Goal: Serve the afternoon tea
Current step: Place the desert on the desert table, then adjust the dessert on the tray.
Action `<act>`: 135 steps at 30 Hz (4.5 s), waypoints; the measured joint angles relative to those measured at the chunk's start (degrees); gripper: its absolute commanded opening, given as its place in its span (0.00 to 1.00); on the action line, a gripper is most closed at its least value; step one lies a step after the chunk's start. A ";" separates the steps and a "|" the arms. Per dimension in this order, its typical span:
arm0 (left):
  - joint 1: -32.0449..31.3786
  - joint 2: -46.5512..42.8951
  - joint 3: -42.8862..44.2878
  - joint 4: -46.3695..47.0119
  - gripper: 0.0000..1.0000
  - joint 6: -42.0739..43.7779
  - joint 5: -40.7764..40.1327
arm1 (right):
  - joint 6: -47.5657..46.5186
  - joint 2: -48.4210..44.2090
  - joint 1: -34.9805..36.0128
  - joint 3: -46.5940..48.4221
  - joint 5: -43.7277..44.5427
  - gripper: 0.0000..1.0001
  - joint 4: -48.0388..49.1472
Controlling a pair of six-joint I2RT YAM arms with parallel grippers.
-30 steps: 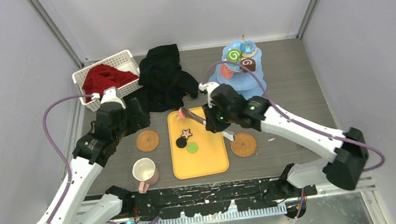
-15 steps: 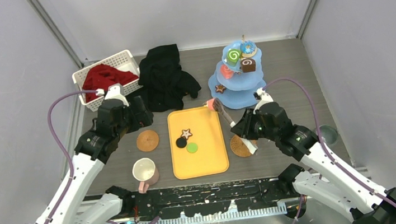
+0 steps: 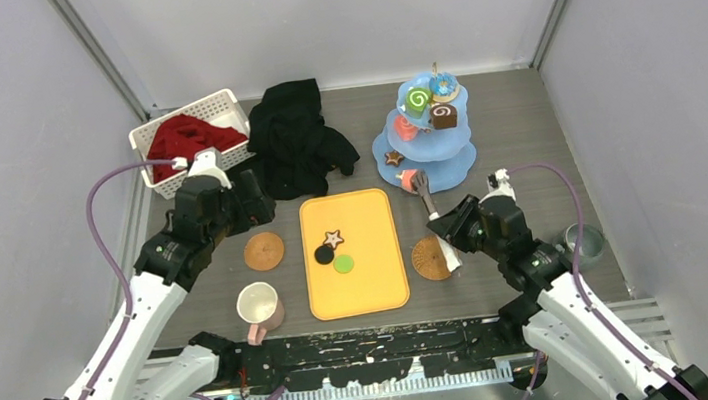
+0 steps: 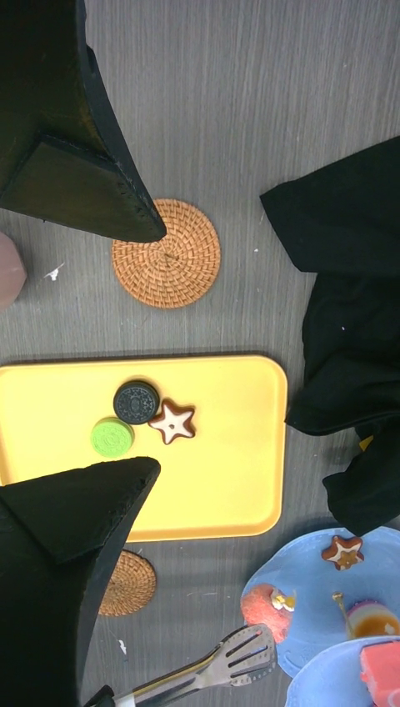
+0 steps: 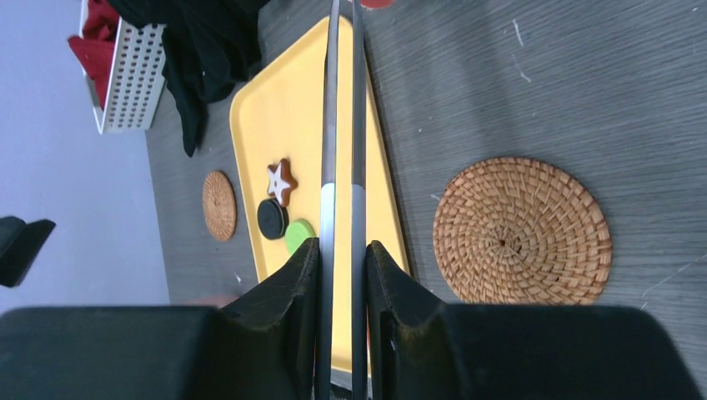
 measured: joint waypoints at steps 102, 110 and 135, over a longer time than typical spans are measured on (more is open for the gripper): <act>0.00 0.81 -0.11 -0.02 0.99 0.04 -3.32 | -24.90 22.27 30.21 14.38 -4.81 0.01 -9.92; 0.00 0.09 -0.11 -1.22 0.99 0.04 -3.74 | -25.09 28.37 30.25 16.63 -2.36 0.01 -4.11; 0.00 -0.61 -0.11 -1.57 0.99 -0.02 -3.72 | -25.09 32.94 29.57 16.70 3.48 0.01 -2.05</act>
